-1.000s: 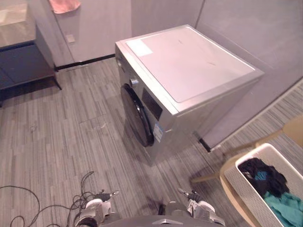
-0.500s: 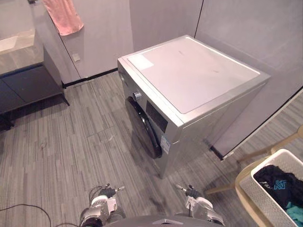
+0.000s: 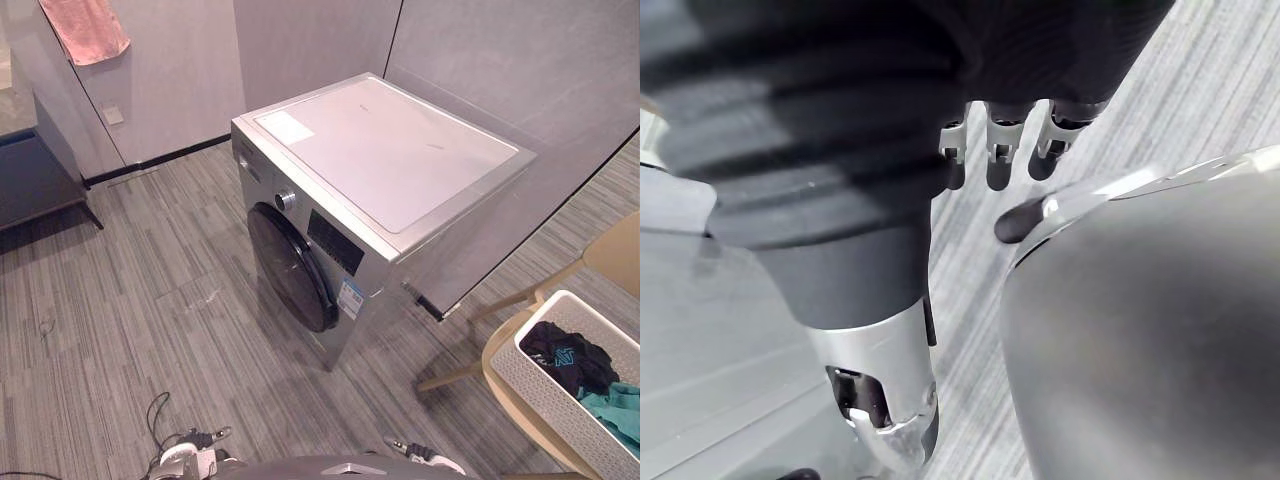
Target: Pick up the laundry basket with both hands and put the clothes into the washing machine.
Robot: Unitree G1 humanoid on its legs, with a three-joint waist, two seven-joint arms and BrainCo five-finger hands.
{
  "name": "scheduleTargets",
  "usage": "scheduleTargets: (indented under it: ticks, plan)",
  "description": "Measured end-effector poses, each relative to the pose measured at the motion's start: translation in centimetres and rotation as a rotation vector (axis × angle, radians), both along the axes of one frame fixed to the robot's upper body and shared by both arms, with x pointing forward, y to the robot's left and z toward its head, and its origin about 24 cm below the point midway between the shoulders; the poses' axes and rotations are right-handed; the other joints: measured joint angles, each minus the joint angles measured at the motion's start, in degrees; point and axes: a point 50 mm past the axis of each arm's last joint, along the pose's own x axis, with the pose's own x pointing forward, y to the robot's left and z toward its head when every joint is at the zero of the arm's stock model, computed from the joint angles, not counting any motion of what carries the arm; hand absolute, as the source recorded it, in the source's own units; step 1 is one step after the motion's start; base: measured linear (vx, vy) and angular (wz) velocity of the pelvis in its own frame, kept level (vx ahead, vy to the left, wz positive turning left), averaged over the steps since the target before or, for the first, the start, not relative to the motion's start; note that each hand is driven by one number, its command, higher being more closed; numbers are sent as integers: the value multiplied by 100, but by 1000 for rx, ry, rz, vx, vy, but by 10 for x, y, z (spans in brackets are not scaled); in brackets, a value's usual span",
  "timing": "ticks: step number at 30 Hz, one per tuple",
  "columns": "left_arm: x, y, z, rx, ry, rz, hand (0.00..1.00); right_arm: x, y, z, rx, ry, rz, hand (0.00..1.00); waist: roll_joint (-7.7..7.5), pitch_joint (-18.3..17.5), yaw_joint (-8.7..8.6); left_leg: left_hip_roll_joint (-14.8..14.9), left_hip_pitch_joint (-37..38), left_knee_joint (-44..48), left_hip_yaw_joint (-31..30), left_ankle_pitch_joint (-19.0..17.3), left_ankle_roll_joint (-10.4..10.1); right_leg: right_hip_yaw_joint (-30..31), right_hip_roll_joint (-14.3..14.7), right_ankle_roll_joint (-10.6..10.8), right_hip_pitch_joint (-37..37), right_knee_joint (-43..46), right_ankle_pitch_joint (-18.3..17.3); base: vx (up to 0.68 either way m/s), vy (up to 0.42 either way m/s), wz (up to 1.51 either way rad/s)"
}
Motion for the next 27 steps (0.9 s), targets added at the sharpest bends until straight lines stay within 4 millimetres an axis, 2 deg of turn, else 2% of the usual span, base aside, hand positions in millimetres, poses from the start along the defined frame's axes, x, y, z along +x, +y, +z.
scheduleTargets:
  ticks: [5, 6, 7, 9, 10, 11, 12, 13, 14, 16, 17, 18, 19, 20, 21, 22, 23, 24, 25, 26, 27]
  plan:
    - [-7, 4, -1, -13, 7, 103, 0, -7, 0, -2, 18, 13, -65, 0, -22, 7, 38, 27, 36, 46, -41, 0, 1, -146, 6, 3, 145, -7, -4, -2, -4, 9]
    - [-9, 9, -1, -12, -1, 160, 0, -9, 1, -3, 26, 18, -79, 0, -70, 41, 90, 113, -43, 326, -41, -140, 0, -169, 23, -19, 179, 37, -24, -16, -20, 8]
    - [-8, 14, 1, -8, -21, 210, 0, -11, 2, -3, 34, 23, -100, 0, -94, 114, 150, 273, -225, 864, -69, -398, -14, -178, 60, -24, 180, 123, -71, -49, -35, -11]
    - [-15, 23, 2, -3, -35, 312, 0, -10, 1, -3, 43, 16, -131, 0, -38, 199, 218, 704, -749, 2225, -235, -963, -30, -174, 193, -29, 78, 494, -382, -86, -20, -1]
    - [-25, 30, 2, 9, -24, 356, 0, -14, -1, -3, 43, 30, -148, 0, -81, 314, 167, 841, -1031, 2906, -386, -999, -12, -247, 113, 15, 85, 744, -616, -85, 76, 18]
    - [-37, 35, 2, 11, -9, 411, 0, -16, -8, -3, 31, 32, -178, 0, -257, 295, 156, 902, -1335, 3591, -517, -923, 109, -303, -80, 52, 107, 927, -716, -65, 98, 16]
    - [-38, 36, 2, 6, -17, 444, 0, -19, -10, -3, 26, 37, -190, 0, -297, 309, 147, 918, -1563, 3928, -610, -998, 232, -294, -174, 56, 92, 1011, -781, -26, 126, 5]
    - [-49, 36, 1, 4, 21, 465, 0, -20, -18, -1, 6, 39, -213, 0, -269, 327, 125, 975, -1898, 4132, -899, -1375, 414, -273, -273, 82, 23, 1094, -867, 5, 113, -5]
    - [-56, 35, 0, 3, 44, 480, 0, -19, -23, 0, -6, 34, -219, 0, -254, 337, 112, 991, -2007, 3974, -1123, -1435, 360, -192, -294, 105, -35, 1099, -882, 52, 235, -34]
    - [-80, 25, -5, -9, 146, 498, 0, -13, -32, 4, -35, 17, -243, 0, -171, 357, 81, 1059, -1956, 2913, -1878, -1444, 322, 167, -390, 240, -268, 1088, -963, 107, 397, -61]
    - [-82, 23, -6, -12, 162, 491, 0, -13, -33, 4, -39, 16, -246, 0, -139, 365, 81, 1086, -1903, 2798, -1943, -1488, 275, 190, -457, 295, -275, 1075, -994, 157, 549, -55]
    - [-80, 23, -6, -2, 171, 474, 0, -15, -31, 3, -31, 18, -264, 0, -105, 408, 101, 974, -1799, 2869, -1849, -1323, -380, 208, -681, 294, -166, 964, -983, 210, 596, -40]
    - [-77, 31, -4, 28, 164, 444, 0, -21, -14, -3, 21, 39, -302, 0, -323, 356, 72, 723, -1932, 3285, -1661, -1704, -345, 219, -965, 103, 15, 782, -544, 237, 554, -29]
    - [-71, 35, -2, 45, 147, 423, 0, -24, -5, -5, 46, 54, -305, 0, -354, 327, 66, 671, -2005, 3454, -1640, -1863, -319, 74, -1009, 96, -4, 801, -245, 219, 474, -32]
    - [-57, 41, 0, 65, 110, 366, 0, -29, 12, -9, 93, 77, -320, 0, -317, 299, 100, 656, -1979, 3613, -1519, -2076, -276, 20, -1049, 97, -151, 823, 497, 190, 455, -38]
    - [-46, 45, 3, 83, 77, 322, 0, -28, 12, -9, 89, 57, -330, 0, -307, 242, 61, 543, -1881, 3486, -1309, -2104, -134, 22, -1154, -182, -358, 835, 1196, 220, 580, -51]
    - [-37, 44, 4, 86, 51, 299, 0, -24, 10, -8, 83, 44, -321, 0, -272, 225, 74, 486, -1807, 3370, -1173, -2074, -24, 20, -1192, -398, -518, 829, 1602, 196, 495, -61]
    - [-26, 41, 5, 89, 15, 250, 0, -20, 7, -6, 65, 28, -296, 0, -189, 185, 81, 383, -1595, 3032, -822, -1963, 198, -12, -1251, -978, -856, 859, 2366, 253, 439, -71]
    - [-20, 38, 6, 89, -8, 226, 0, -13, 3, -4, 53, 8, -275, 0, -134, 208, 64, 350, -1392, 2741, -586, -1859, 351, -48, -1255, -1141, -1224, 1426, 2213, 310, 418, -94]
    - [-14, 41, 8, 104, -17, 185, 0, -3, -1, 0, 34, -25, -248, 0, -22, 254, 48, 258, -979, 2314, -312, -1744, 469, -505, -1143, -1031, -1569, 2485, 1421, 317, 371, -74]
    - [-13, 42, 8, 108, -16, 174, 0, -1, -2, 1, 27, -33, -239, 0, 25, 248, 36, 228, -809, 2144, -206, -1715, 494, -792, -1055, -1052, -1599, 2800, 1104, 225, 261, -61]
